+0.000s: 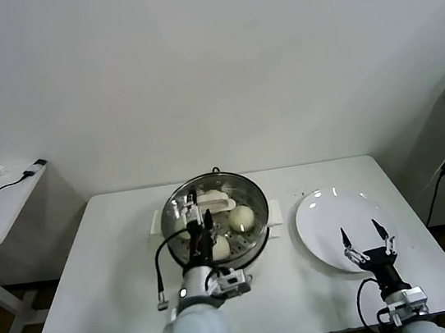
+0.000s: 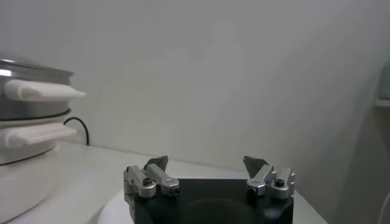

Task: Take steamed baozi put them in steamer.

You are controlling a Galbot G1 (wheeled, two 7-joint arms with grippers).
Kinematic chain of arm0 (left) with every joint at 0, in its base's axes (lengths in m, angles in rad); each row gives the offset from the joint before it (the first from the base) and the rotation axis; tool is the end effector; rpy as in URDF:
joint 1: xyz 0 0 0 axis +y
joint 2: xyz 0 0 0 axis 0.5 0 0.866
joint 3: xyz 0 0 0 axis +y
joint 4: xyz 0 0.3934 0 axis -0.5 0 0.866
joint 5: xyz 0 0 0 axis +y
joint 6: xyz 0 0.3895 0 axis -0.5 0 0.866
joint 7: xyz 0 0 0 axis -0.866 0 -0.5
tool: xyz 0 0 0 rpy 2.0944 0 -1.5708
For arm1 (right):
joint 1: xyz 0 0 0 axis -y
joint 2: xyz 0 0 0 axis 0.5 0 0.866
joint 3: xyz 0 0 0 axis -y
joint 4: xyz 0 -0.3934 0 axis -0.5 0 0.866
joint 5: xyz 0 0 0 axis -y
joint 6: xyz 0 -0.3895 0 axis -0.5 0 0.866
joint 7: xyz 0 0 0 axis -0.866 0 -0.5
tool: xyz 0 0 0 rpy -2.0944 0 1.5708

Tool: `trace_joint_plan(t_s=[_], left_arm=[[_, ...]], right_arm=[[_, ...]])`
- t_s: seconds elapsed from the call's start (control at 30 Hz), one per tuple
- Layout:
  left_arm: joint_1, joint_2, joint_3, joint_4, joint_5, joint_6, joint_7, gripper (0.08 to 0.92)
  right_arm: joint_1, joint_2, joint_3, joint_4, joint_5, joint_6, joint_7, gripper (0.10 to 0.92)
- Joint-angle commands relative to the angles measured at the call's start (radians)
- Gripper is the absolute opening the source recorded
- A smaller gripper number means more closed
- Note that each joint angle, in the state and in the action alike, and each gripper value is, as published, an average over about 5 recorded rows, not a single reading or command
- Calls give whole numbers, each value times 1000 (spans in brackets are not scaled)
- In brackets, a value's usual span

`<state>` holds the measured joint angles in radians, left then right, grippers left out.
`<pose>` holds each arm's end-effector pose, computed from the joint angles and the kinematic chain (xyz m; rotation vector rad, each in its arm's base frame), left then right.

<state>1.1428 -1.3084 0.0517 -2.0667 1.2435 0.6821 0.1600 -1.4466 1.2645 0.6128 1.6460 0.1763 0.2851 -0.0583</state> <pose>0.2623 -0.1260 -0.2756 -0.0657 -2.4969 -1.8685 0.2254 -0.1428 -0.4607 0.0595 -3.1085 0.2303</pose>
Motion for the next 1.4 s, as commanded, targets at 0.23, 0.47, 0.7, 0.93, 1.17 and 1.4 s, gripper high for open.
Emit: trace_joint_plan(t_s=[0.23, 0.47, 0.7, 0.93, 1.17, 1.4], left_arm=[[175, 64, -411, -159, -966, -432, -353, 823], [384, 137, -755, -44, -1628, -653, -340, 823], [403, 171, -757, 146, -1761, -814, -287, 823], [397, 161, -716, 278, -1702, -882, -217, 823], [400, 140, -699, 312, -1656, -899, -211, 823], [406, 131, -696, 305, -1644, -905, -209, 823]], right_arm=[[-31, 1, -4, 27, 32, 34, 26, 823], [-25, 17, -9, 14, 48, 59, 46, 823], [-16, 33, -12, 1, 72, 60, 55, 823], [-5, 43, -16, -11, 96, 57, 64, 823], [-8, 45, -25, -11, 104, 50, 62, 823], [-11, 47, -29, -12, 106, 46, 60, 823]])
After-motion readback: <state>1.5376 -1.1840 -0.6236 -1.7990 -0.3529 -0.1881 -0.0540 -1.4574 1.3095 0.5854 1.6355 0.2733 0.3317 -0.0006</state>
